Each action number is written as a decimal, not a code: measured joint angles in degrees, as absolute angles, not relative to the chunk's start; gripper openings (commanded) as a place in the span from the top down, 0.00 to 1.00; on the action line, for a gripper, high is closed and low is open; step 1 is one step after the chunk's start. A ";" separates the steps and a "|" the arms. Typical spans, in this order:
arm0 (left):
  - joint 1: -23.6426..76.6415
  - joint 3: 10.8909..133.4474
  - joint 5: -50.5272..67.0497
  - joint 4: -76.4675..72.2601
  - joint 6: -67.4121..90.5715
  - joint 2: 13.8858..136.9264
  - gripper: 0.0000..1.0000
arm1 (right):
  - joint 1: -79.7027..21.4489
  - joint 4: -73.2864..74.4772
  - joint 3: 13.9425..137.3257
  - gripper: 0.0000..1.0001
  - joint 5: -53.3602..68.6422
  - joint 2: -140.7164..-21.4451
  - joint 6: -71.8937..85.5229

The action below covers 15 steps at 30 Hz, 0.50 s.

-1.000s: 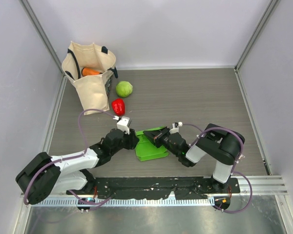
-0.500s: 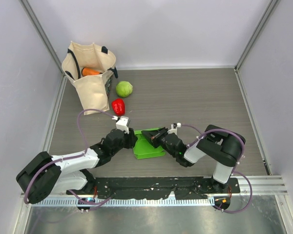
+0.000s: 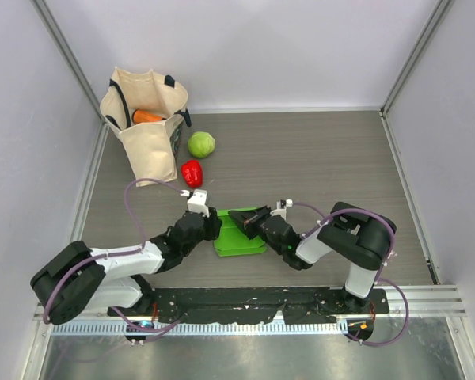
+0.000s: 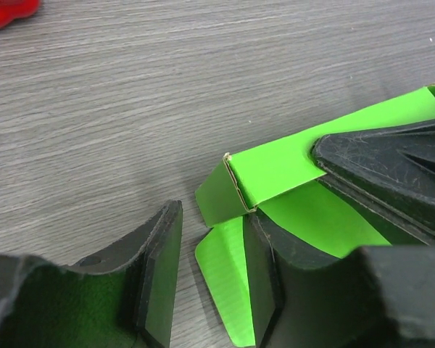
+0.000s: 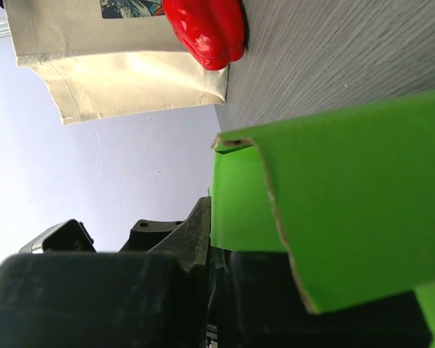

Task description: Fold the paper box

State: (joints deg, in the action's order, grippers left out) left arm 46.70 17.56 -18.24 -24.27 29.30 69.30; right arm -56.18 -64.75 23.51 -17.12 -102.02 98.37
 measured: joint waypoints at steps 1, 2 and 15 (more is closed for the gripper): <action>46.98 17.56 -19.18 -24.53 29.47 69.54 0.58 | -56.18 -64.29 23.81 0.99 -17.15 -102.02 98.52; 47.27 17.56 -20.16 -24.71 29.63 69.84 0.59 | -56.21 -63.90 24.10 0.99 -17.12 -102.02 98.67; 55.09 25.10 -40.66 -24.08 31.22 81.47 1.00 | -57.91 -61.32 25.67 0.99 -21.65 -102.35 104.01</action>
